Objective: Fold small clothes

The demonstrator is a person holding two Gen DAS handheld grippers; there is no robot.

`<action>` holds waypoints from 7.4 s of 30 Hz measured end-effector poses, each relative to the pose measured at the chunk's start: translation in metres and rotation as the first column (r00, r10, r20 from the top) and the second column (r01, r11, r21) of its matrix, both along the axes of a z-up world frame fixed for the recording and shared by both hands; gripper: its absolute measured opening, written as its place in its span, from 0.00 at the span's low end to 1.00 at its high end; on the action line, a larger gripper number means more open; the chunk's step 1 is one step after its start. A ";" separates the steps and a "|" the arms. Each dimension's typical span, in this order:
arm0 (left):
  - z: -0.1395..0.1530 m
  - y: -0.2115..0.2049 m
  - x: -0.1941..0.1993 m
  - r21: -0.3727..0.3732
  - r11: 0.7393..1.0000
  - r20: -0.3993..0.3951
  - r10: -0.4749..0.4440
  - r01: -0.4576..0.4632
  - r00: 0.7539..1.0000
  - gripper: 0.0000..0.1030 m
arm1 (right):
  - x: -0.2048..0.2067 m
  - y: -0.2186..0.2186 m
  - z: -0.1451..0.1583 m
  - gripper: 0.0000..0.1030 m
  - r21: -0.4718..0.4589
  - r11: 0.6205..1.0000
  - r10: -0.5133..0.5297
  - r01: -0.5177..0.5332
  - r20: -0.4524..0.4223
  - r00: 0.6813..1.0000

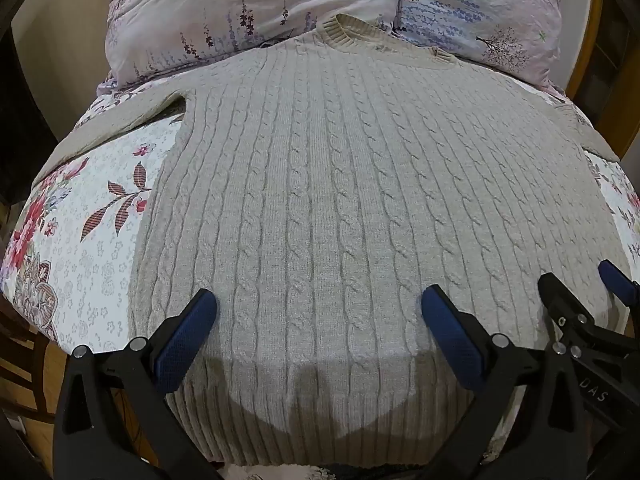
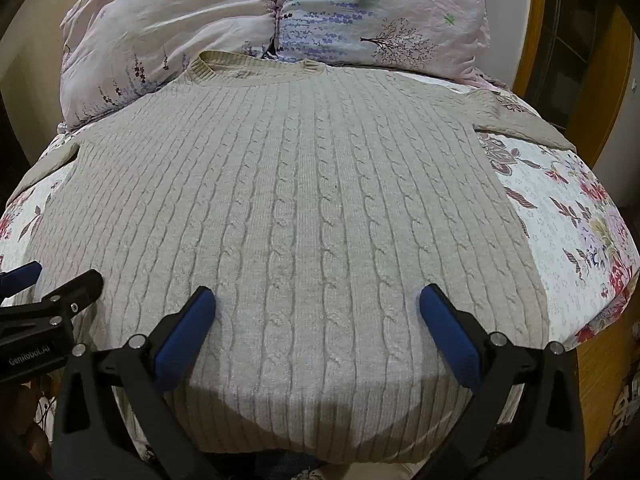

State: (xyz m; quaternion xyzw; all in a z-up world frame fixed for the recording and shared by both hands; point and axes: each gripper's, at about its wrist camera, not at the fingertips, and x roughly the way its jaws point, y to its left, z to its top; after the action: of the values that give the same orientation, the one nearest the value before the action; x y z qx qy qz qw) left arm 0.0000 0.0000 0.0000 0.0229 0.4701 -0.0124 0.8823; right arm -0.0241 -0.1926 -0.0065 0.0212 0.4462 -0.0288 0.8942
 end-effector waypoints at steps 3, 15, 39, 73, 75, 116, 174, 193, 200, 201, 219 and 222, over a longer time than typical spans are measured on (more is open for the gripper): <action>0.000 0.000 0.000 0.001 1.000 -0.002 0.000 0.000 1.000 0.99 | 0.000 0.000 0.000 0.98 -0.001 1.000 0.000 0.000 0.000 1.000; 0.000 0.000 0.000 0.002 1.000 -0.002 0.000 0.000 1.000 0.99 | 0.000 0.000 0.000 0.98 0.000 1.000 0.000 0.000 0.000 1.000; 0.000 0.000 0.000 0.002 1.000 0.000 0.000 0.000 1.000 0.99 | 0.000 0.000 0.000 0.98 0.000 1.000 0.000 0.000 0.001 1.000; 0.000 0.000 0.000 0.002 1.000 0.002 0.000 0.000 1.000 0.99 | 0.000 0.000 0.000 0.98 -0.001 1.000 0.000 0.000 0.003 1.000; 0.000 0.000 0.000 0.003 1.000 0.002 0.000 0.000 1.000 0.99 | 0.000 0.000 0.000 0.98 -0.001 1.000 0.000 0.000 0.003 1.000; 0.038 0.015 0.064 -0.005 0.990 0.107 -0.136 0.138 0.985 0.99 | 0.108 -0.225 0.045 0.72 0.372 0.892 -0.286 0.257 0.023 0.958; 0.032 0.018 0.181 -0.568 0.801 0.044 -0.198 0.187 0.979 0.99 | 0.190 -0.134 0.014 0.48 0.566 0.824 -0.011 0.005 0.006 1.000; 0.005 0.050 0.205 -0.777 0.629 -0.052 -0.110 0.029 0.993 0.87 | 0.214 -0.044 0.068 0.19 0.316 0.926 0.149 -0.206 0.196 0.969; -0.008 0.053 0.210 -0.802 0.596 -0.107 -0.087 -0.034 0.991 0.80 | 0.208 0.037 0.016 0.45 0.305 0.846 0.455 -0.437 0.014 0.890; -0.009 0.054 0.210 -0.803 0.595 -0.109 -0.082 -0.039 0.991 0.79 | 0.206 0.033 0.016 0.48 0.318 0.847 0.446 -0.427 0.014 0.895; -0.025 0.025 0.233 -0.809 0.563 -0.258 -0.087 -0.166 0.962 0.08 | 0.151 -0.149 0.026 0.54 0.583 0.811 -0.090 0.052 0.036 0.995; -0.017 0.019 0.244 -0.790 0.602 -0.210 -0.087 -0.117 0.974 0.07 | 0.147 -0.158 0.010 0.54 0.614 0.782 -0.121 0.107 -0.018 0.992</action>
State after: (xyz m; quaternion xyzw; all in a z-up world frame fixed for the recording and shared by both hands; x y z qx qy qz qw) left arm 0.2444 0.0193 -0.0168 -0.3788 0.5127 -0.2158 0.7397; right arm 0.1231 -0.3508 0.0035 0.3376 0.4194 0.0638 0.8403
